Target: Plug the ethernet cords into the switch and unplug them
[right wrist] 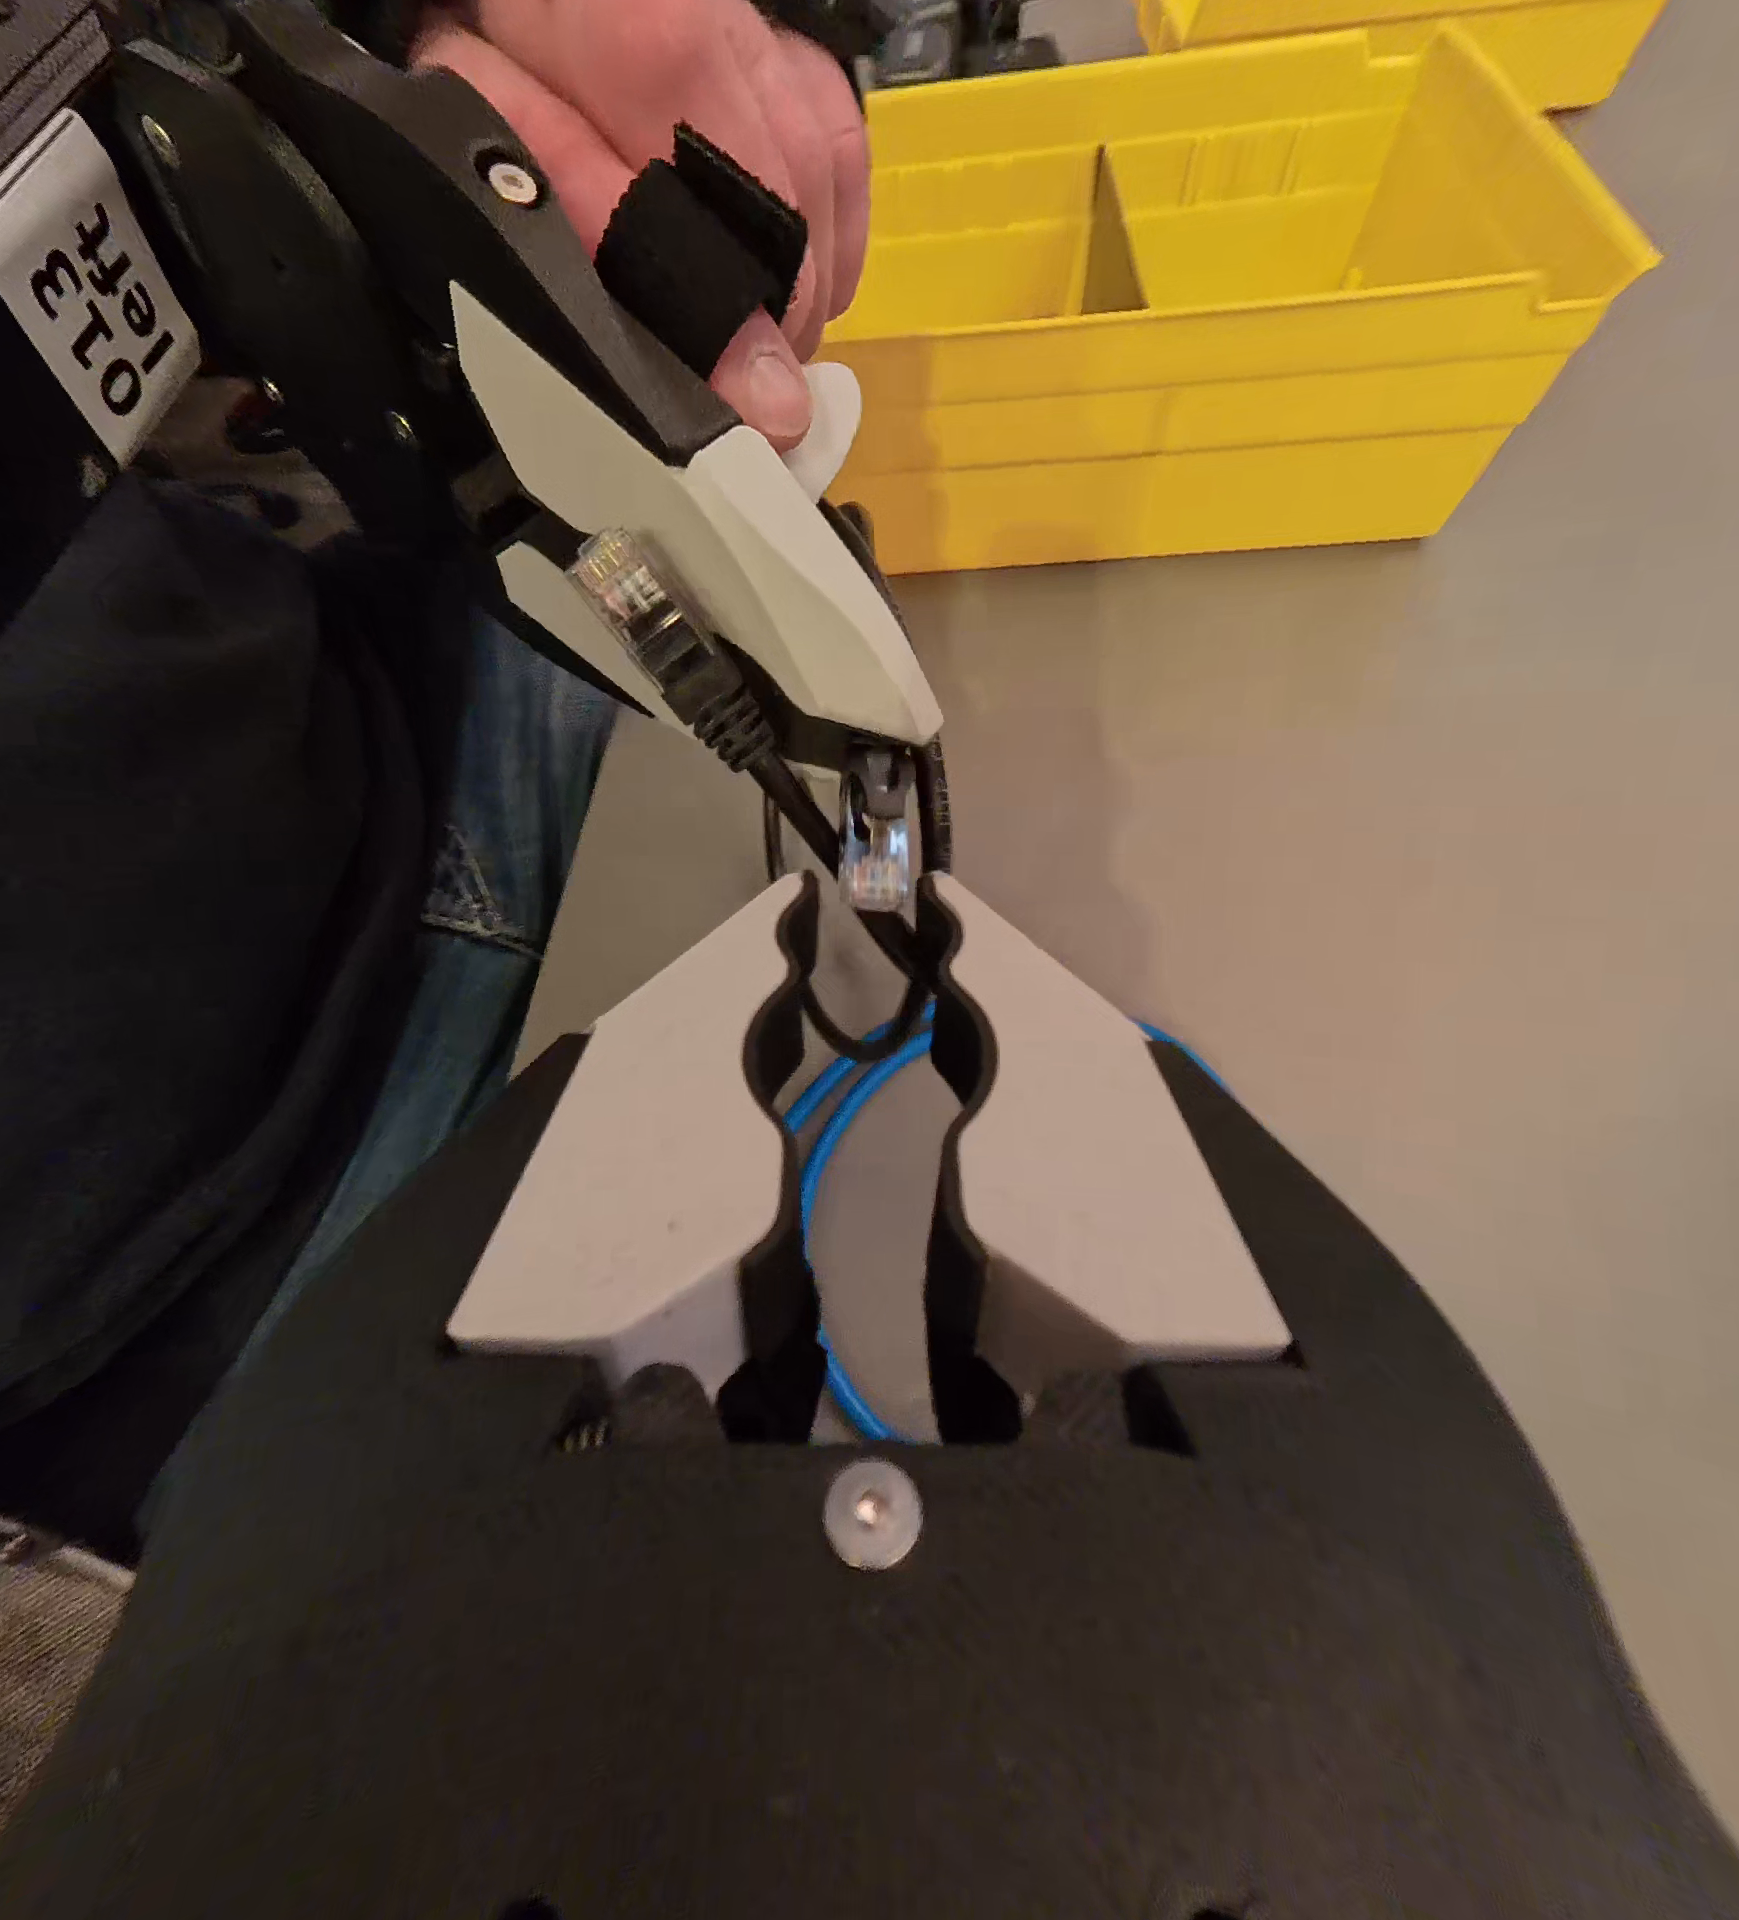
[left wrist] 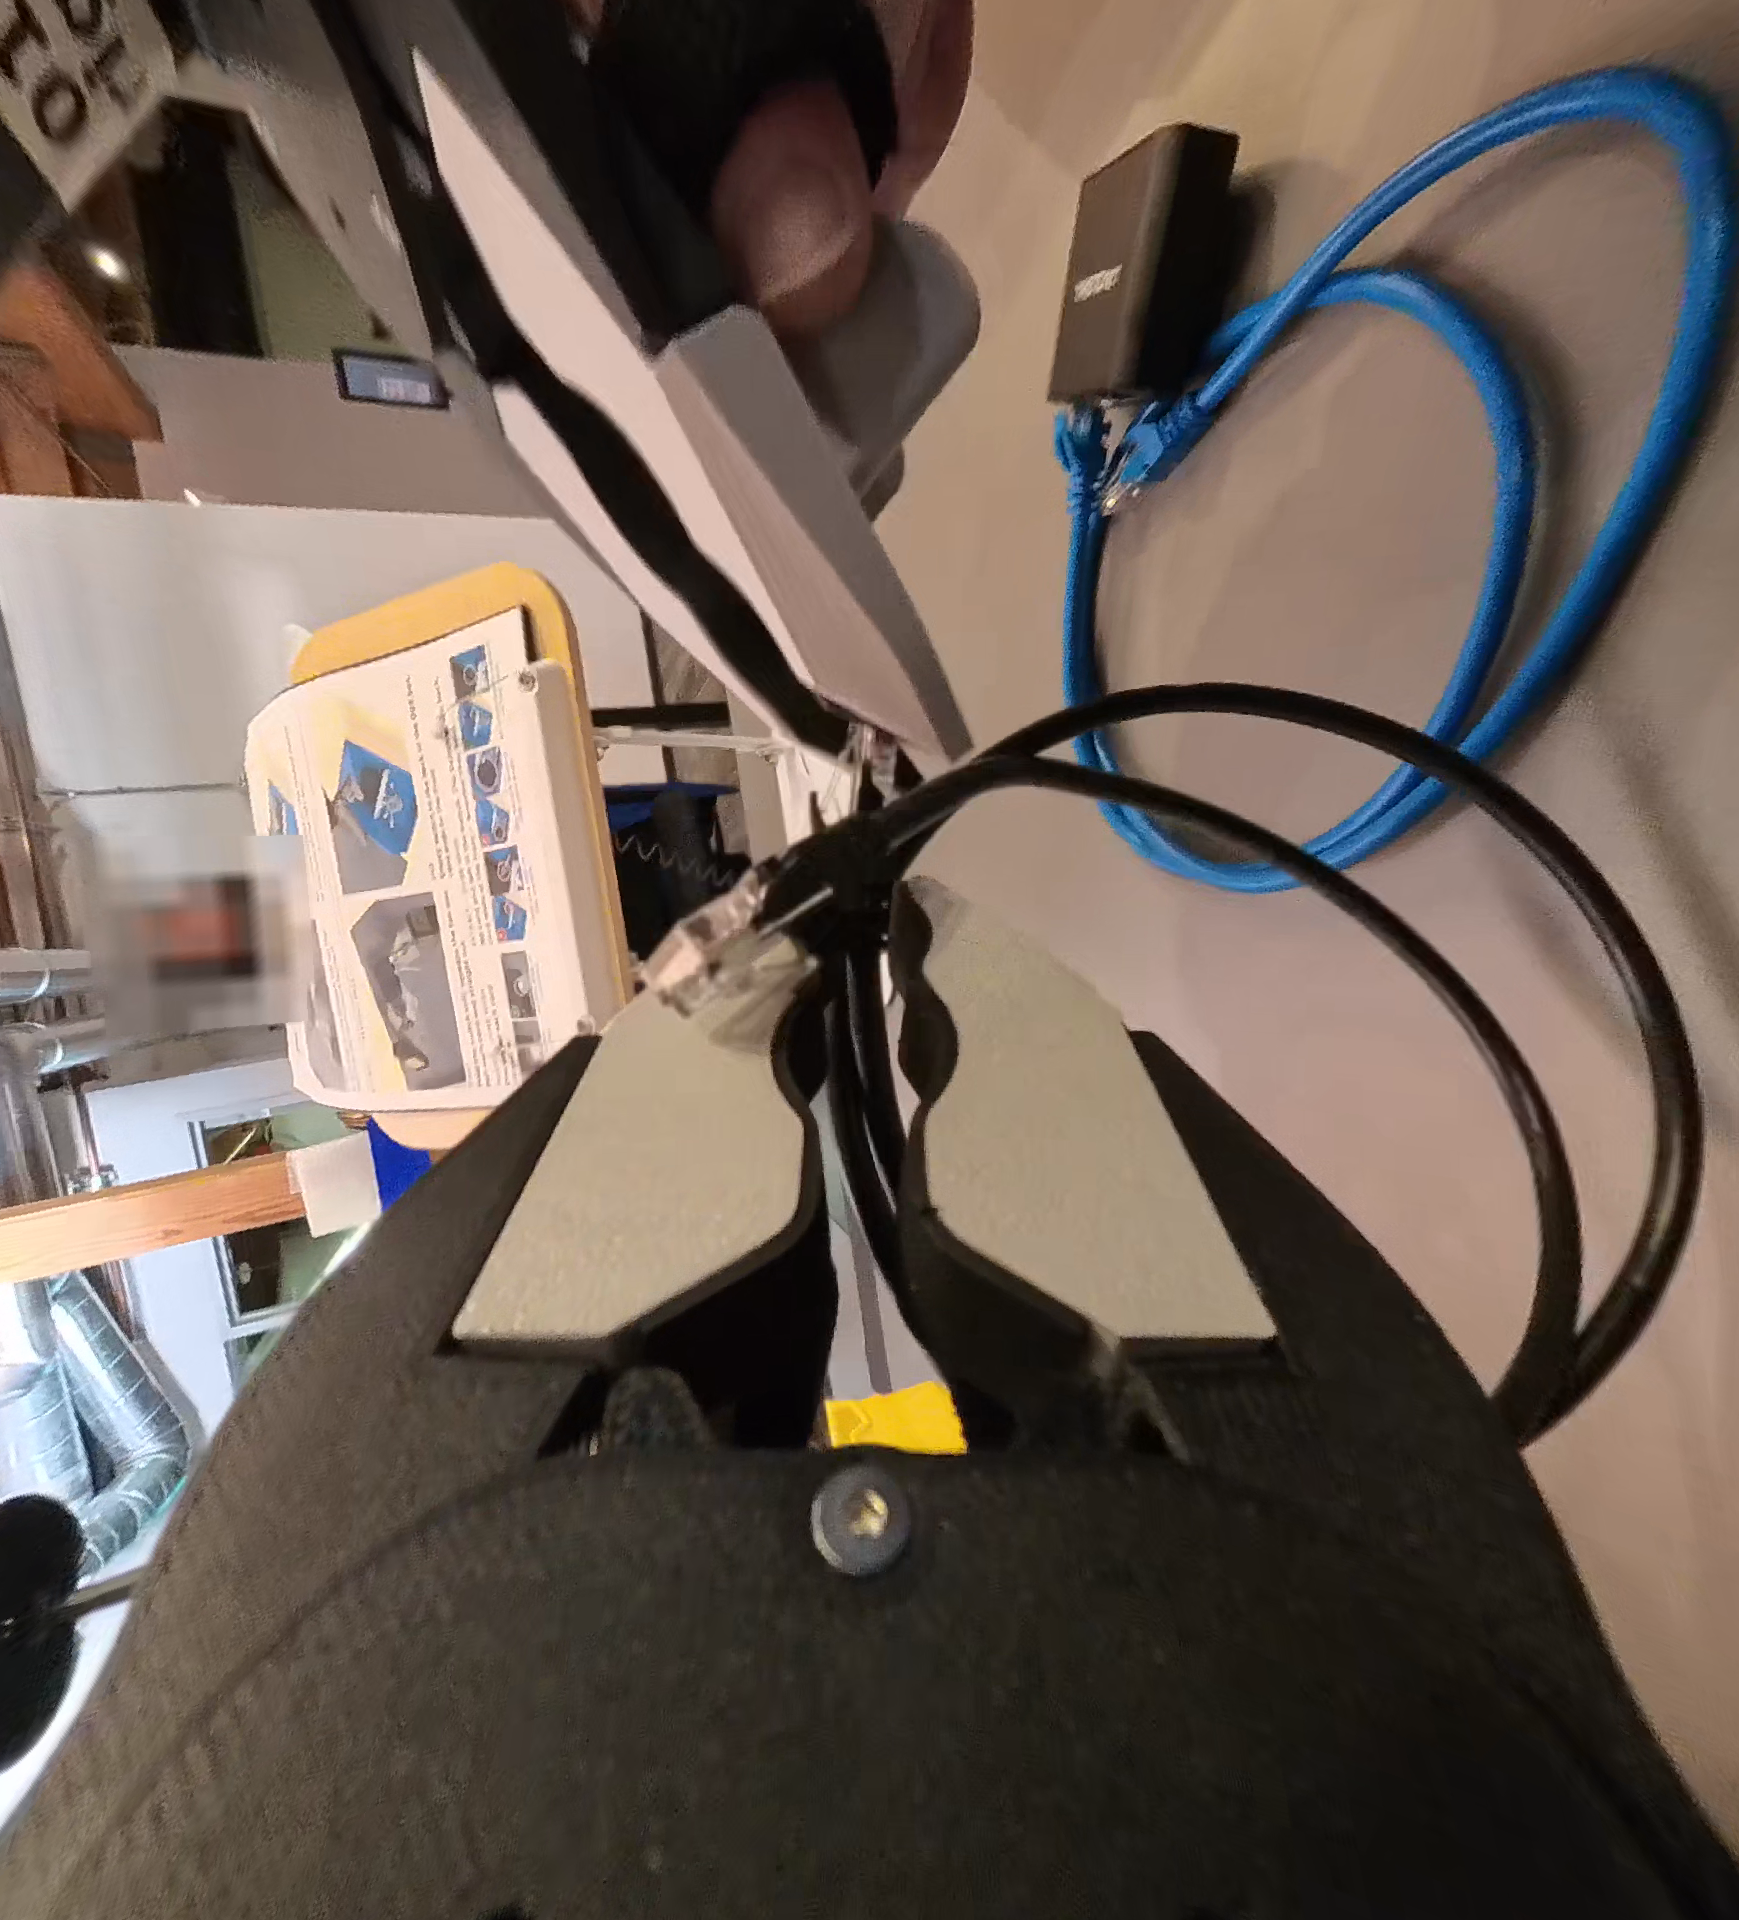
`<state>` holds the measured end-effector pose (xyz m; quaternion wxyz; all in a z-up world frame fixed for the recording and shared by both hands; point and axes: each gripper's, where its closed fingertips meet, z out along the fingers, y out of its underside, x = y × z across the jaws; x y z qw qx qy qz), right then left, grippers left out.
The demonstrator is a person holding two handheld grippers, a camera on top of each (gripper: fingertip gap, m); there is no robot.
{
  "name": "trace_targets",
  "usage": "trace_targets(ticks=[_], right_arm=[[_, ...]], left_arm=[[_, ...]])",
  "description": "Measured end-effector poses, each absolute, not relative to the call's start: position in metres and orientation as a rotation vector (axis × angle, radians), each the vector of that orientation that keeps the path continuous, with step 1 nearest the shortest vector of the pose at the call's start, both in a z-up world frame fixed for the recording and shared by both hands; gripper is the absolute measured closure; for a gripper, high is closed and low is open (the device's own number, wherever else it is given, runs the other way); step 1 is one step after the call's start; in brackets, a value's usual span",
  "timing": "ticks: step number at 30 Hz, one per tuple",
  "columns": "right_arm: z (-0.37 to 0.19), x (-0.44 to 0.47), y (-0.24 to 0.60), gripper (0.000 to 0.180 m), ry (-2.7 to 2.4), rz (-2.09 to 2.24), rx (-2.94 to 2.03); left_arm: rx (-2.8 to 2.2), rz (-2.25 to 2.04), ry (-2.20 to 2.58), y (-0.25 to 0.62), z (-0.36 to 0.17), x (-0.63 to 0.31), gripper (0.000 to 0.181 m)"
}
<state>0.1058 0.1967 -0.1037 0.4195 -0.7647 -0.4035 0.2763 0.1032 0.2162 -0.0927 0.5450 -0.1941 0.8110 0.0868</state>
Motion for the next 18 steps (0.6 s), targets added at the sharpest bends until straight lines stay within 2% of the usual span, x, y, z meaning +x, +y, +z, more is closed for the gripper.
trace_targets(ticks=[5,8,10,11,13,18], right_arm=[[-0.103,0.111,0.199,0.154,-0.988,0.61,-1.934],[-0.101,0.109,0.207,0.14,-0.952,0.566,-1.903],[-0.106,0.108,0.216,0.143,-0.946,0.493,-1.898],[-0.11,0.107,0.22,0.158,-0.958,0.433,-1.893],[-0.114,0.105,0.226,0.169,-0.985,0.339,-1.872],[-0.116,0.106,0.225,0.171,-1.03,0.283,-1.872]], left_arm=[[-0.494,0.226,1.856,0.23,-0.083,0.103,0.172],[-0.512,0.197,1.833,0.231,-0.077,0.104,0.172],[-0.517,0.153,1.82,0.227,-0.073,0.107,0.172],[-0.525,0.138,1.815,0.226,-0.071,0.107,0.172],[-0.529,0.151,1.804,0.229,-0.067,0.108,0.172],[-0.62,0.099,1.777,0.244,-0.059,0.1,0.173]])
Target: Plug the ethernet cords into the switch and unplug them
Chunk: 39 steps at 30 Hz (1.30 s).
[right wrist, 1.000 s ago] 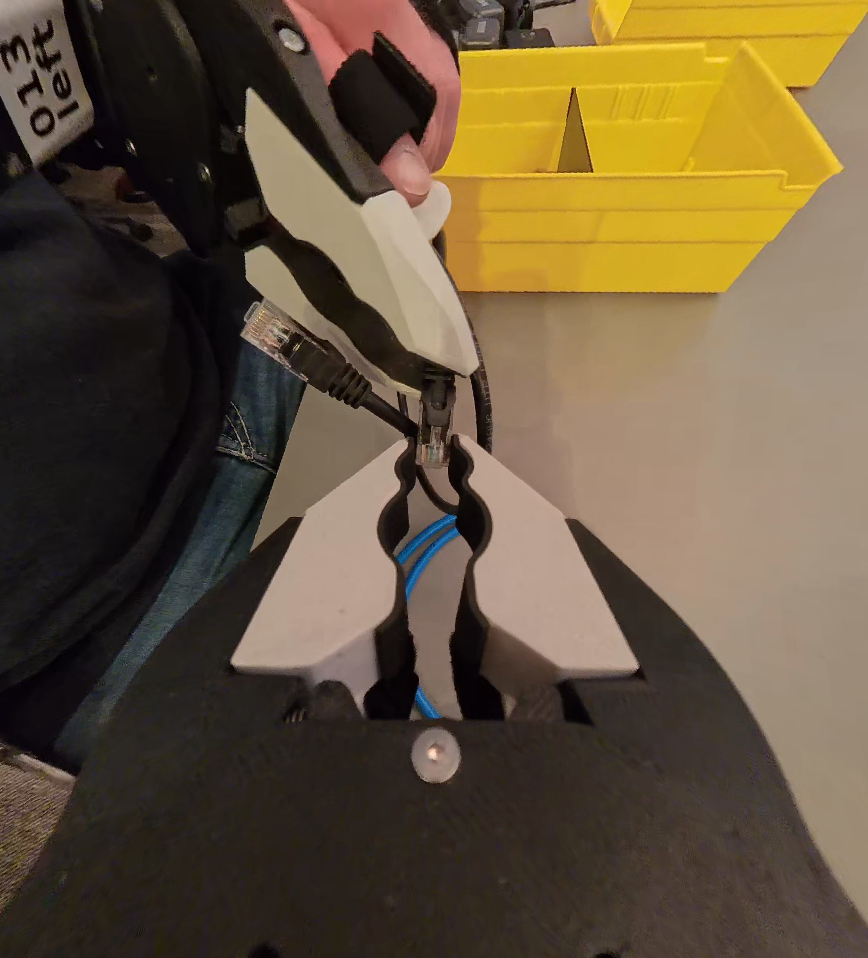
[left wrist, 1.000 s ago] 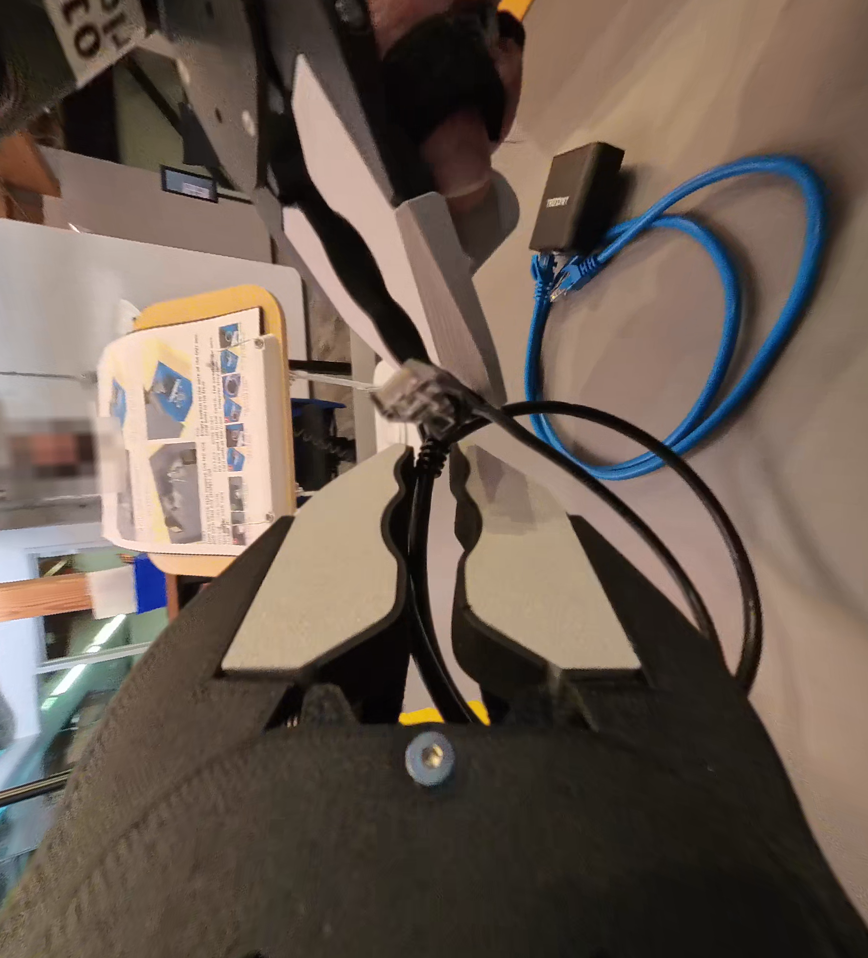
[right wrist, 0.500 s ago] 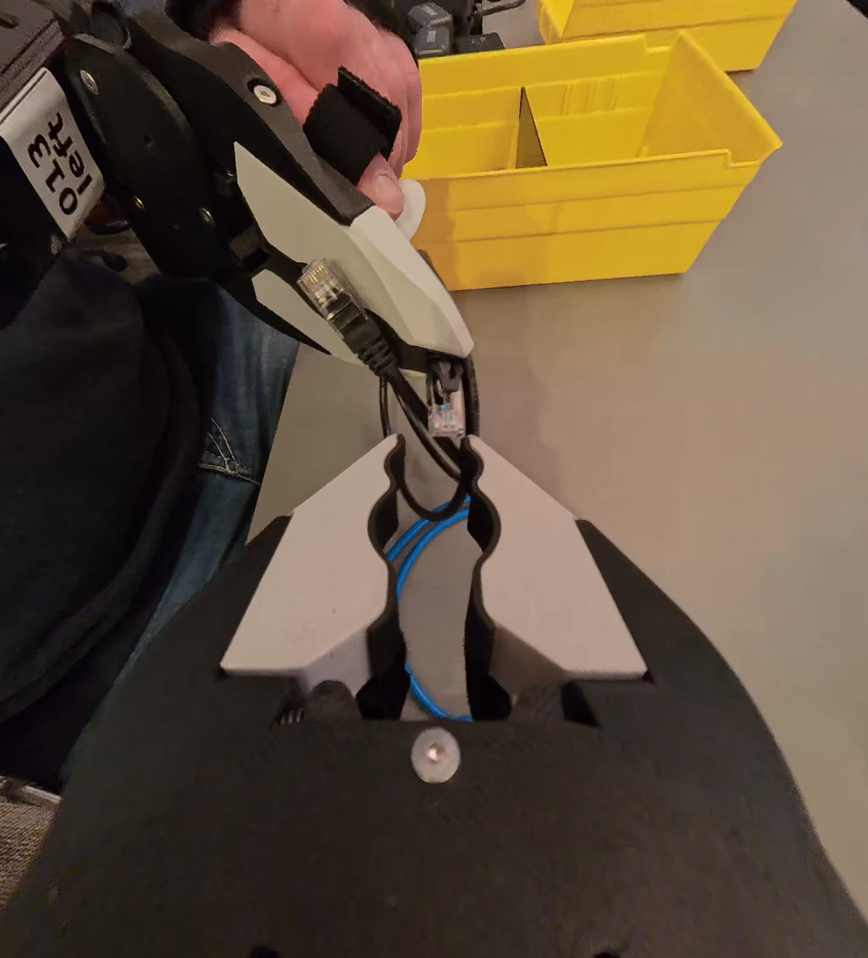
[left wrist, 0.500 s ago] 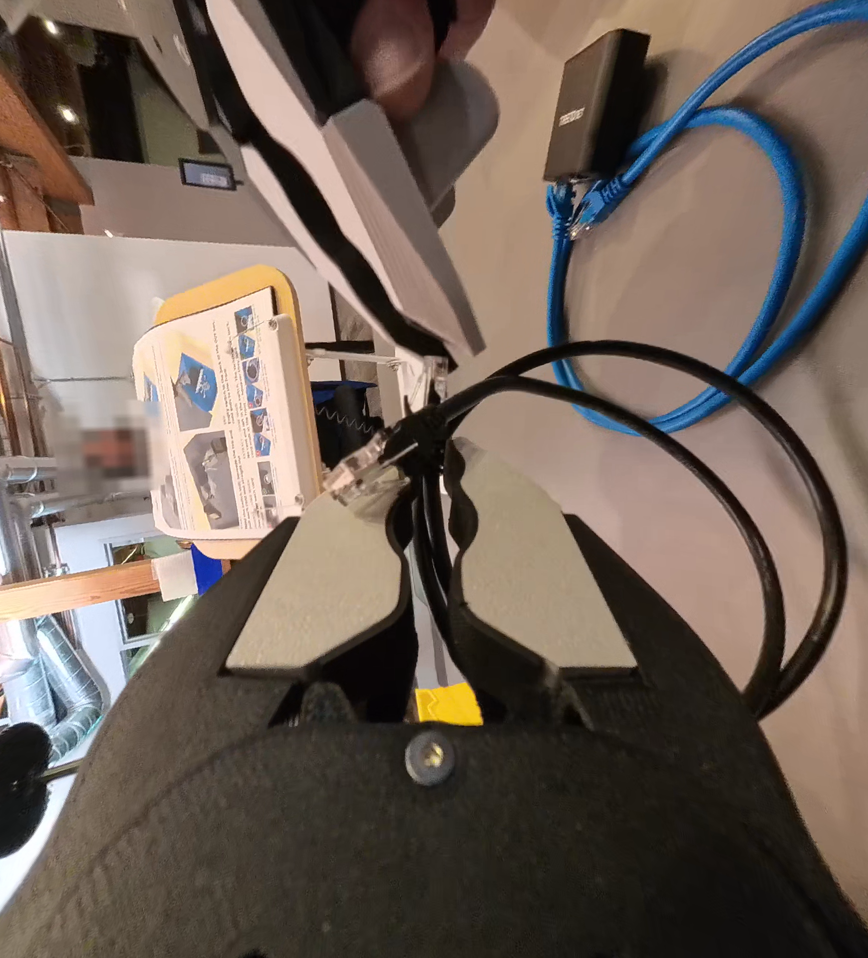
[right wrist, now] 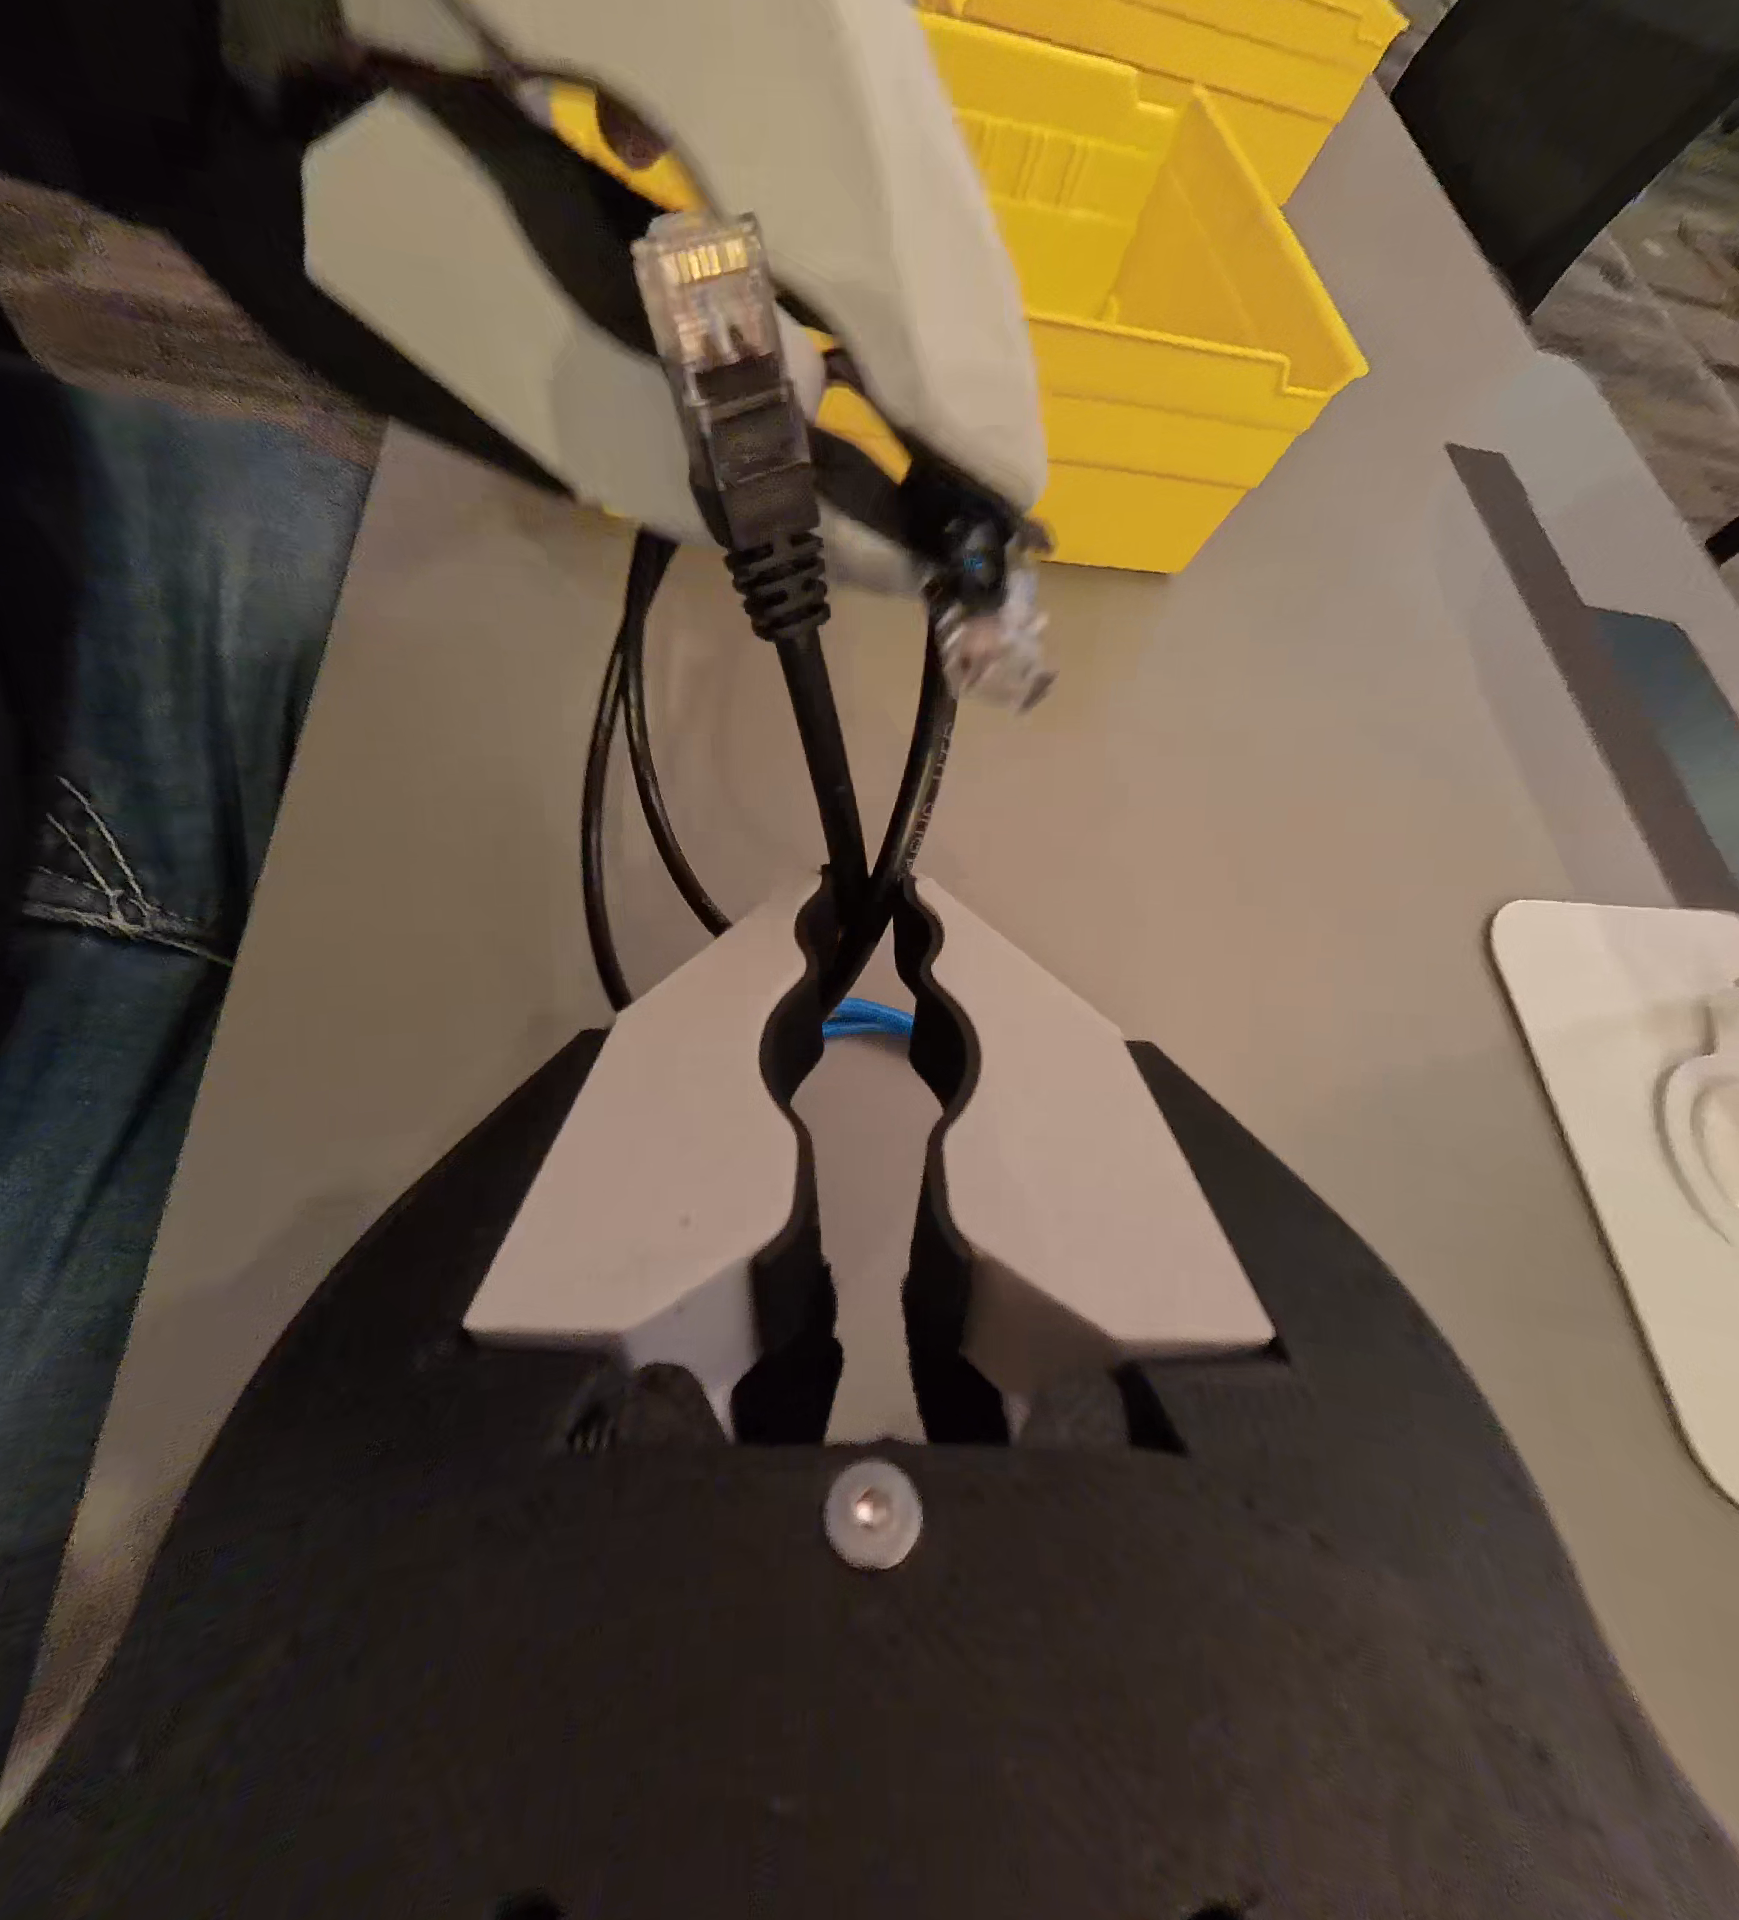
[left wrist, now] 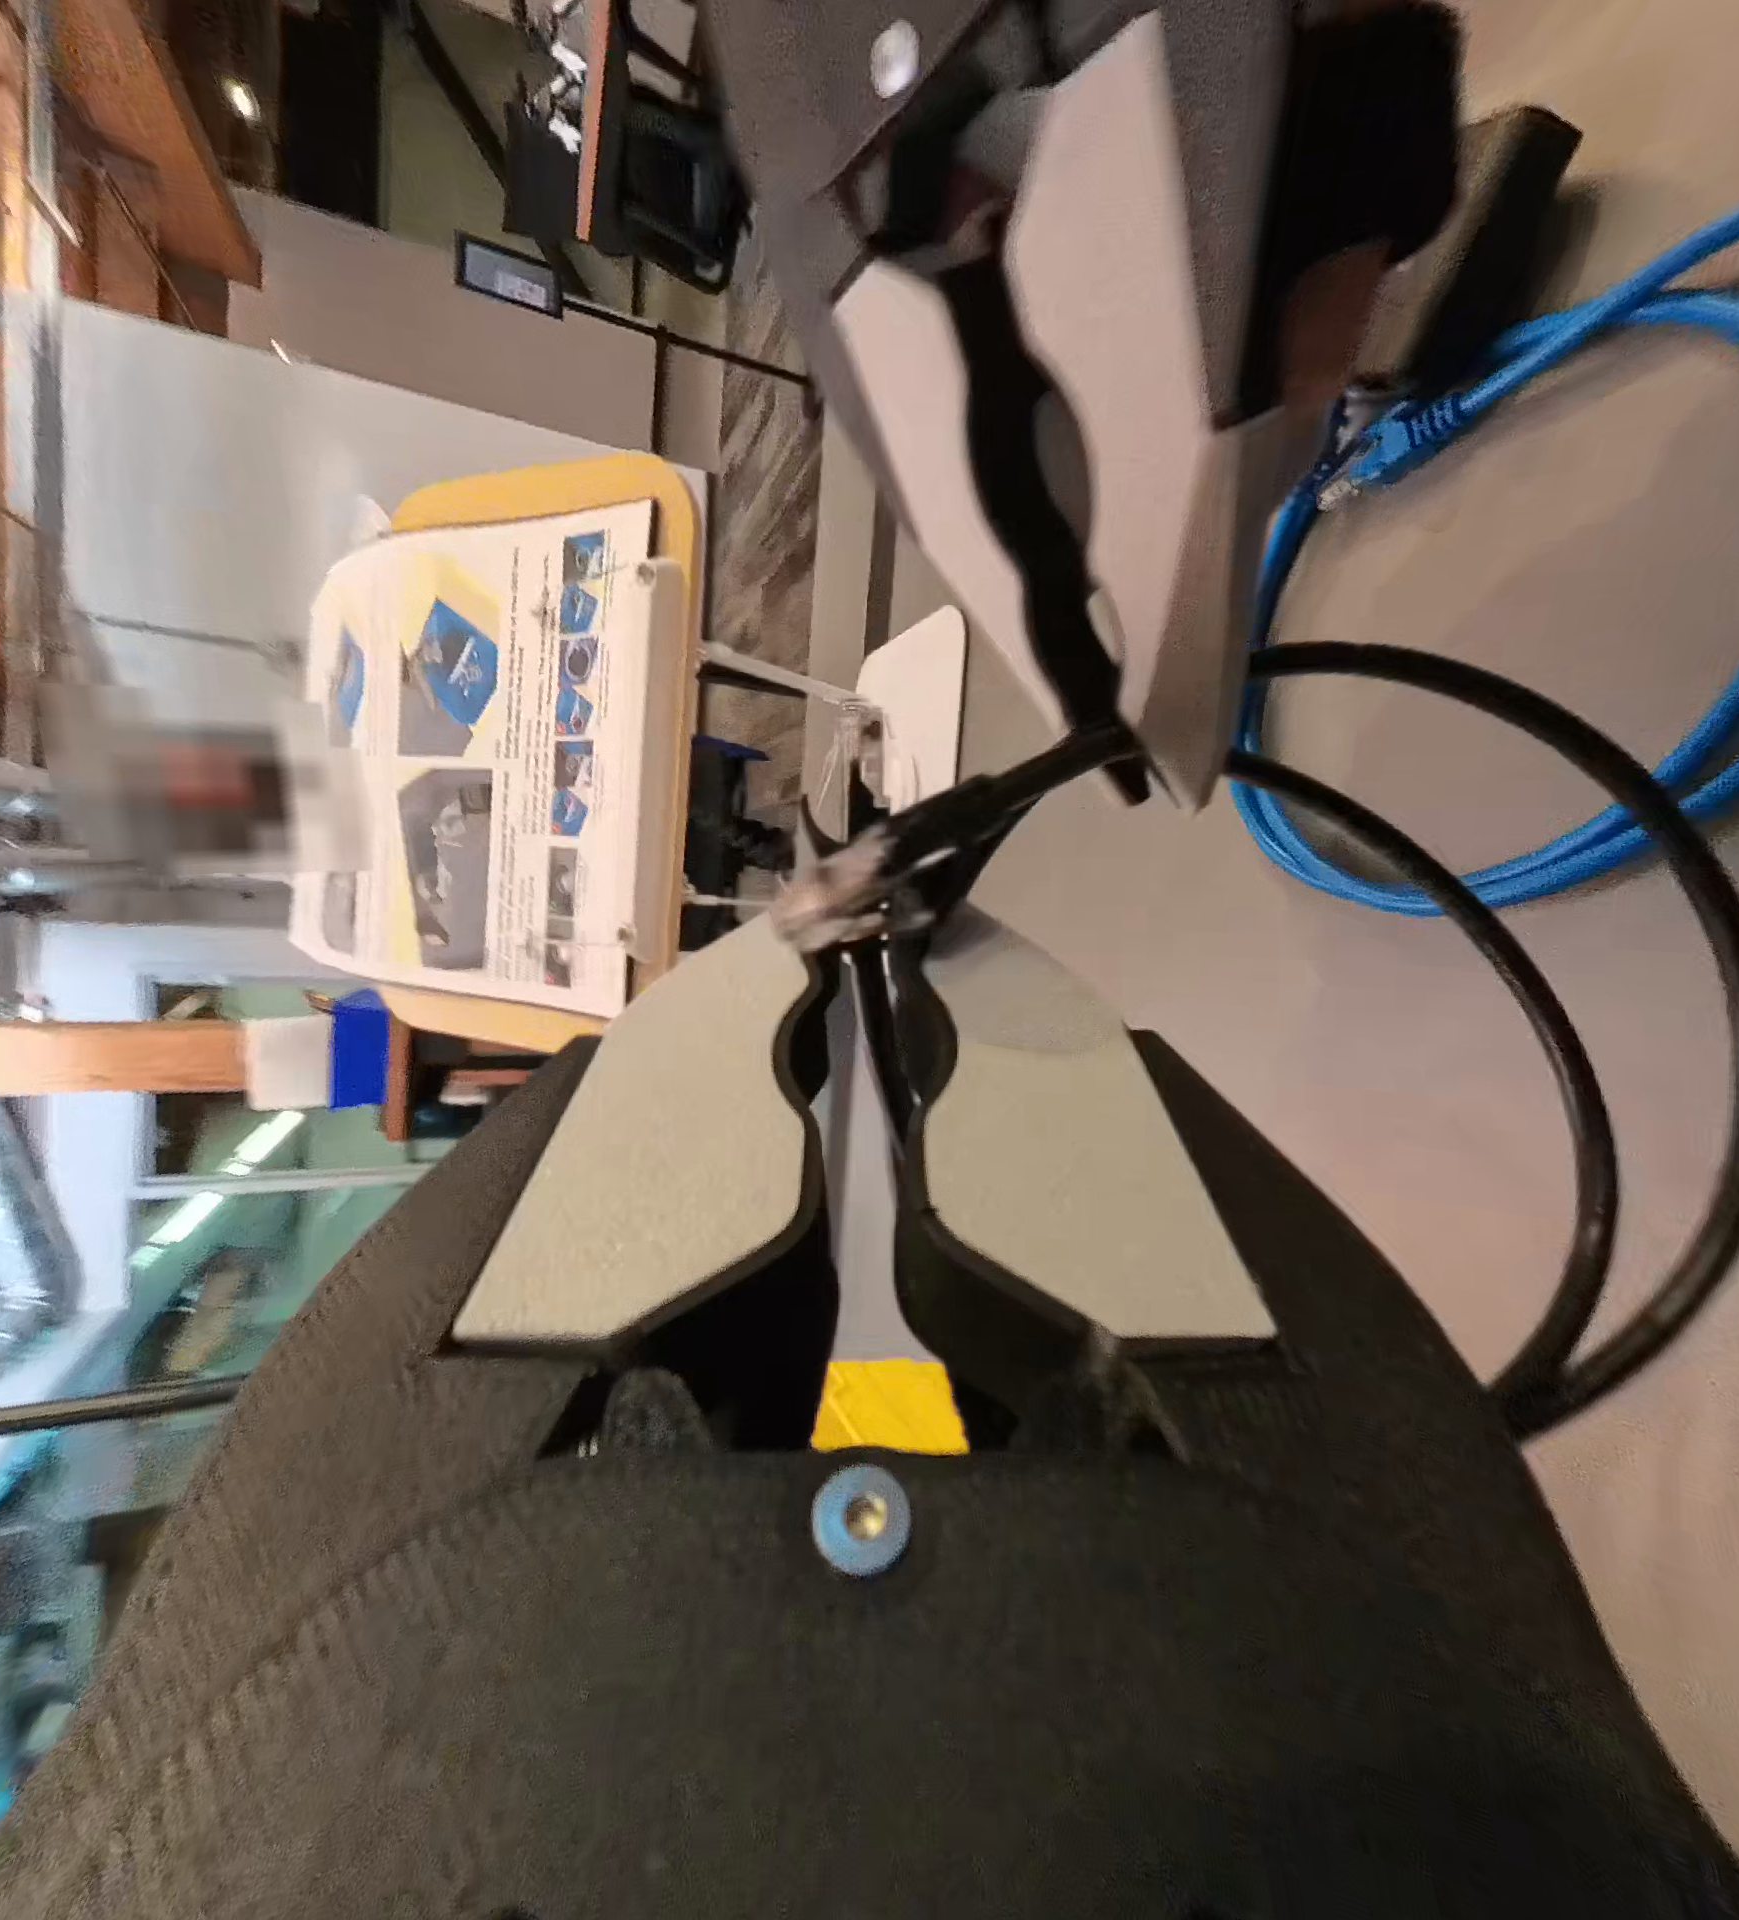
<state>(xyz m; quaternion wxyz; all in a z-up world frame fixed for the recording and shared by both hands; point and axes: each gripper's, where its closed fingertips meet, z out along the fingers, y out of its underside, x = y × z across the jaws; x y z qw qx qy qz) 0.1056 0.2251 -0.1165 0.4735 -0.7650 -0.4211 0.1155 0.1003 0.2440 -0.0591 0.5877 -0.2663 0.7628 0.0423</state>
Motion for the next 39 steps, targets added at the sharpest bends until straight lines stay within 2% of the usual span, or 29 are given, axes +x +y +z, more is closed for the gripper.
trace_targets(ticks=[5,9,16,24,27,32,35,39], right_arm=[[-0.132,0.112,0.223,0.171,-1.14,0.151,-1.952],[-0.144,0.12,0.236,0.171,-1.041,0.163,-2.125],[-0.147,0.099,0.253,0.167,-0.964,0.265,-2.141],[-0.112,0.189,0.216,0.138,-0.753,0.223,-2.082],[-0.143,0.223,0.19,0.116,-0.707,0.134,-2.193],[-0.195,0.242,0.165,0.095,-0.573,0.082,-2.288],[-0.215,0.246,0.166,0.094,-0.5,0.083,-2.297],[-0.229,0.253,0.17,0.105,-0.386,0.18,-2.306]], left_arm=[[-0.761,-0.043,1.734,0.256,-0.045,0.094,0.172],[-0.748,-0.069,1.757,0.255,-0.04,0.09,0.173],[-0.668,0.234,1.942,0.261,-0.079,0.092,0.173],[-0.806,0.337,1.972,0.297,-0.112,0.081,0.172],[-0.822,0.304,1.965,0.295,-0.113,0.082,0.172],[-0.814,0.285,1.966,0.291,-0.117,0.086,0.172],[-0.807,0.258,1.963,0.286,-0.116,0.089,0.172],[-0.81,0.232,1.961,0.283,-0.114,0.089,0.172]])
